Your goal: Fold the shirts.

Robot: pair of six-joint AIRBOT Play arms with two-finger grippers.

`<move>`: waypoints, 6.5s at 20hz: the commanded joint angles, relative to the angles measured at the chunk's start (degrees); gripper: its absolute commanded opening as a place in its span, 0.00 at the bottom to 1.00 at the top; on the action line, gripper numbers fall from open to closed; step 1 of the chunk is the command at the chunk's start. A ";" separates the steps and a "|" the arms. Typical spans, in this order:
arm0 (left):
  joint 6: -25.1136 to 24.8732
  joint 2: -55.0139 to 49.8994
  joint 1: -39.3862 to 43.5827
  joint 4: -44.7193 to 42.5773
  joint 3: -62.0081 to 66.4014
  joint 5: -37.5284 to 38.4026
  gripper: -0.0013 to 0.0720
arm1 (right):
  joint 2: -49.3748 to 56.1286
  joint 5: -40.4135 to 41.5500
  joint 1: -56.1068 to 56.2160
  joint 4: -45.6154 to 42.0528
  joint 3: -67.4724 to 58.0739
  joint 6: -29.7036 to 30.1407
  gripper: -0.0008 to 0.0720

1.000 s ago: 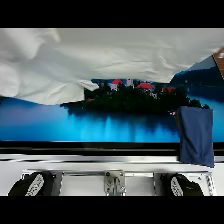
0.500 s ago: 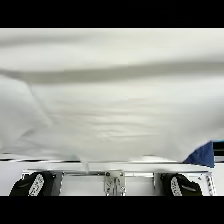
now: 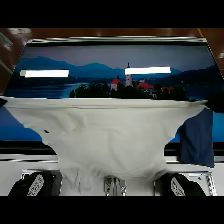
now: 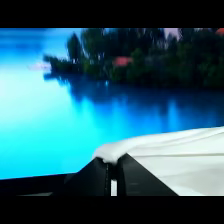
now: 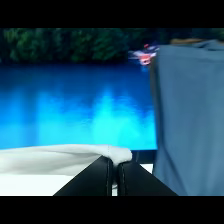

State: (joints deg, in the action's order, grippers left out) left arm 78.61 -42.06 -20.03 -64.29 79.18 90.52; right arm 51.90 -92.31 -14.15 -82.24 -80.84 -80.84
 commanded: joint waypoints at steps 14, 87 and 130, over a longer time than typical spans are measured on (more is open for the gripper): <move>-1.36 -53.70 15.08 -0.20 2.01 -54.12 0.08 | 50.14 67.65 14.32 1.31 -2.91 -6.40 0.12; -12.83 -30.97 1.92 13.94 -50.90 -19.80 0.72 | 39.19 6.08 -8.83 8.90 6.75 3.15 0.73; -23.23 -30.08 2.19 20.20 -35.54 -15.91 0.08 | 34.60 24.28 -5.99 30.93 24.81 12.33 0.12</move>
State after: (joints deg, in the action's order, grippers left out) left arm 54.83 -71.94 -18.04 -44.12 37.08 75.02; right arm 87.00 -68.58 -20.71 -55.88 -51.29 -69.54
